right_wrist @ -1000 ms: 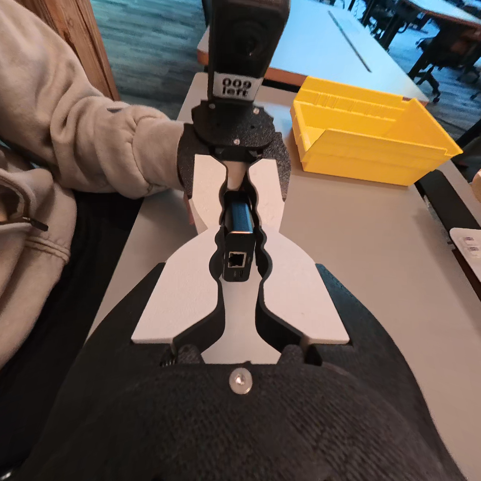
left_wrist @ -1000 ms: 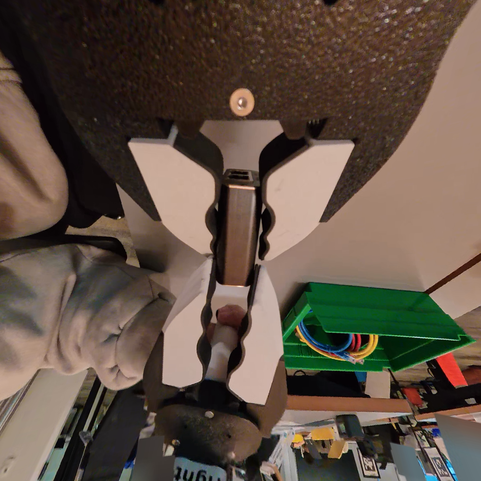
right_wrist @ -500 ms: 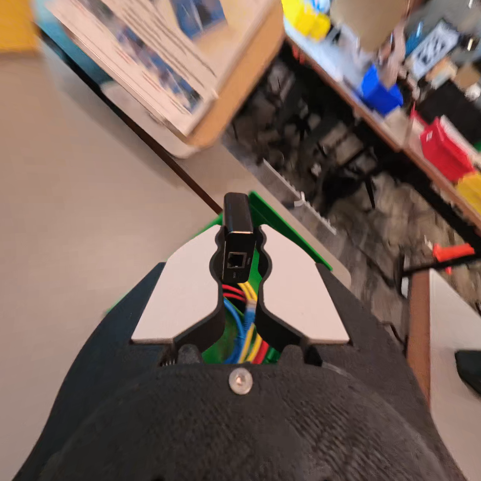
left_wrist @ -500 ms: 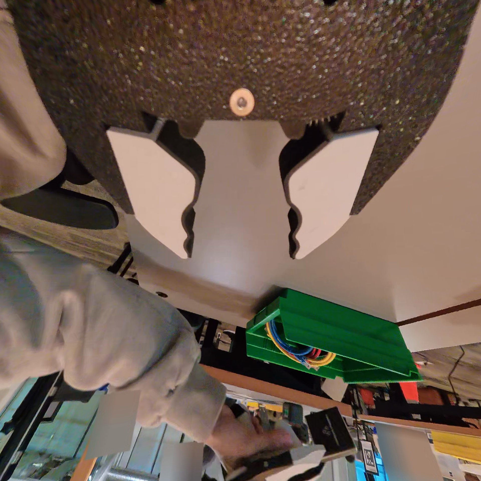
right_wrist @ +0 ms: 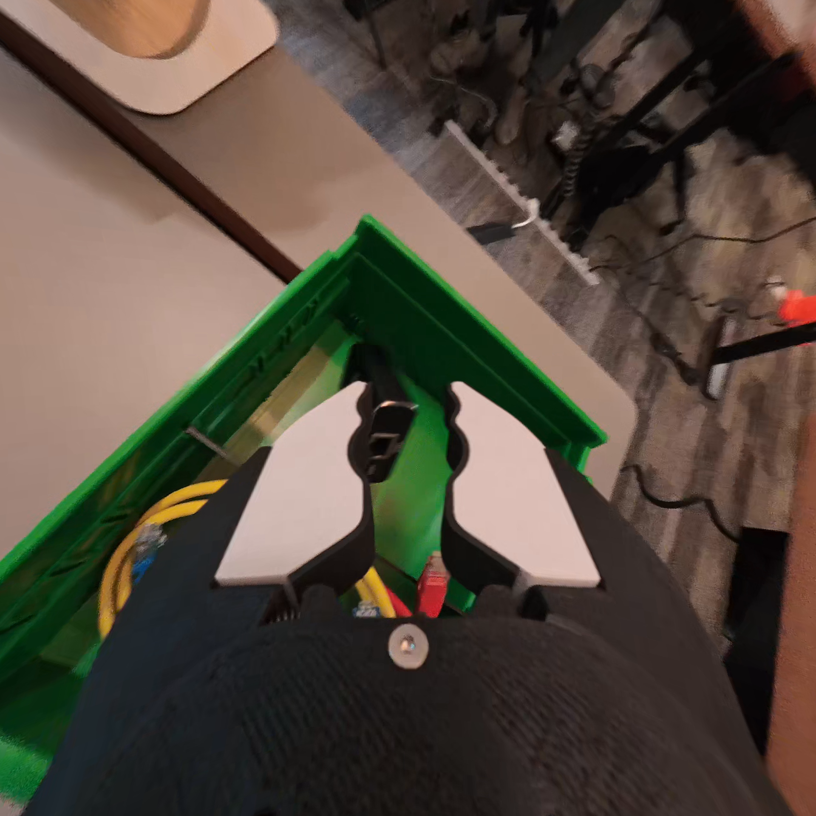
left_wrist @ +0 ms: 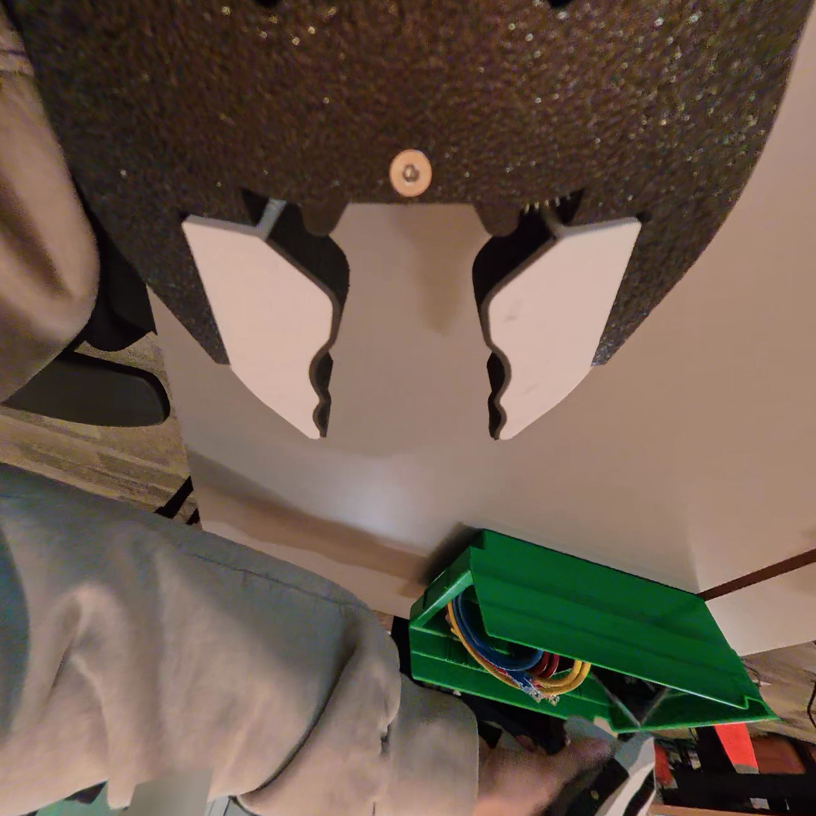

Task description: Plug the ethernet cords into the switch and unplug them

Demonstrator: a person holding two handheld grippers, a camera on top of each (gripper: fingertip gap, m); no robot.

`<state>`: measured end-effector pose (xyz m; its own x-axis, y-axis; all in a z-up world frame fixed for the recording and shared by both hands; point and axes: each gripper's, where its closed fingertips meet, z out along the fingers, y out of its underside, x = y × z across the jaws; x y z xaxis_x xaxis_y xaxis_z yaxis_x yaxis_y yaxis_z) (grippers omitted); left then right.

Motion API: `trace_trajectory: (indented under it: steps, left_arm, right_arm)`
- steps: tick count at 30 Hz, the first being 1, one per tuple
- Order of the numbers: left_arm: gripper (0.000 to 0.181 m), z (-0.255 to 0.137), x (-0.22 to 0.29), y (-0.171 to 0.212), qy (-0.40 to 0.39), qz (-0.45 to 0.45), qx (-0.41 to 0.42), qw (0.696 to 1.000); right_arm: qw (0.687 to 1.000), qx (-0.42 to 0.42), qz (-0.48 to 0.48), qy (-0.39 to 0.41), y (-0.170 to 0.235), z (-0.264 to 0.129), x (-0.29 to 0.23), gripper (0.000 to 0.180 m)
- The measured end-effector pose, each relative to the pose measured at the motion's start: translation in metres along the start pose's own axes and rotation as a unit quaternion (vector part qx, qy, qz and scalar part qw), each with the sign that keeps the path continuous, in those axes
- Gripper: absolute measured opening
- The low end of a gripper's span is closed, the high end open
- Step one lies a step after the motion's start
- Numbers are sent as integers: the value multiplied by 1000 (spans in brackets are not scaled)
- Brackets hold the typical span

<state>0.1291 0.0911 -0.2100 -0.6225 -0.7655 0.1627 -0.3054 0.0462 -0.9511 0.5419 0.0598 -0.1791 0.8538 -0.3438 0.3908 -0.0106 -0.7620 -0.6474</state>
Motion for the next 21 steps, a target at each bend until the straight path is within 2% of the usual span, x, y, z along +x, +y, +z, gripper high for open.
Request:
trace_trajectory:
  steps: [2, 6, 9, 13, 16, 18, 21]
  left_arm:
    - [68, 5, 0, -7, 8, -3, 2, 1000]
    - [68, 17, -1, -18, 12, 10, -4, 1000]
    - [68, 29, -5, -27, 3, 18, -13, 1000]
    - [68, 55, -12, -53, -10, 6, -2, 1000]
    - [71, 84, -26, -79, -34, -47, 5, 998]
    - [71, 108, -35, -91, -45, -79, -9, 996]
    - [78, 144, -56, -103, -96, -94, -57, 989]
  right_arm:
    - [999, 37, -8, 31, -6, -9, 6, 46]
    - [994, 99, 37, 28, -10, -55, 3, 51]
    - [989, 125, 77, 29, 7, -104, -10, 56]
    - [973, 196, 121, 5, 30, -169, -60, 53]
    - [954, 258, 154, 6, 46, -206, -98, 49]
    - [947, 272, 168, 15, 62, -215, -116, 47]
    - [945, 270, 185, 6, 85, -209, -134, 48]
